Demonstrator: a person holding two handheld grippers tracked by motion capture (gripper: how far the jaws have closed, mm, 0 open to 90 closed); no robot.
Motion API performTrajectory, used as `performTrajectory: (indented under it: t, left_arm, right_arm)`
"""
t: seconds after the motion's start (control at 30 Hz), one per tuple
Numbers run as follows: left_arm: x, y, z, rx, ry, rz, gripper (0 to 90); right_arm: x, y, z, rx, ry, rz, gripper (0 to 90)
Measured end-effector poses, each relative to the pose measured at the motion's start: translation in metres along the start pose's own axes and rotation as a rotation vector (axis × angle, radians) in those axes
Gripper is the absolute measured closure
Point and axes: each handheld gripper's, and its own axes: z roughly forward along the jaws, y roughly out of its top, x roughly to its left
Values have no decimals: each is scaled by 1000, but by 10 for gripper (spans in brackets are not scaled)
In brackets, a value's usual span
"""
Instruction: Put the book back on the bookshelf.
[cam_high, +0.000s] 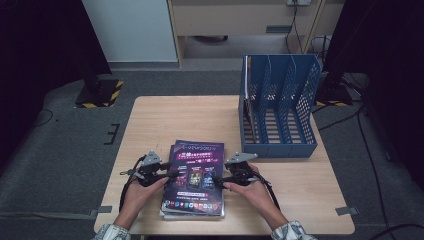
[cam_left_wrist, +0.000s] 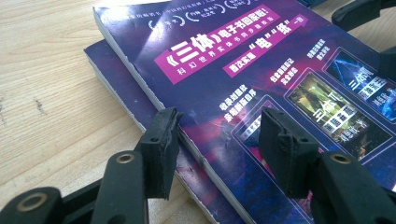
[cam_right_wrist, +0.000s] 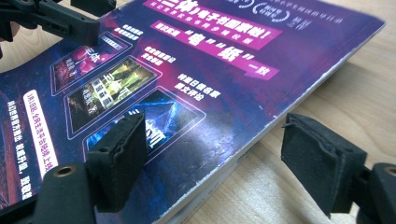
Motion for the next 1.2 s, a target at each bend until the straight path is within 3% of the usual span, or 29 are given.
performTrajectory:
  t: [0.53, 0.7, 1.0, 1.07, 1.2]
  left_arm:
    - [0, -1, 0, -5, 0, 0, 467]
    - [0, -1, 0, -6, 0, 0, 466]
    - [0, -2, 0, -10, 2, -2, 465]
    - [0, -2, 0, -11, 2, -3, 465]
    - [0, -2, 0, -12, 1, -3, 465]
  right_arm:
    - [-6, -3, 7, 6, 58, 70, 182]
    - [-5, -2, 6, 2, 45, 67, 192]
    - [-7, -3, 6, -1, 63, 91, 200]
    - [-7, -4, 9, 7, 94, 108, 202]
    - [-5, -1, 9, 13, 66, 86, 196]
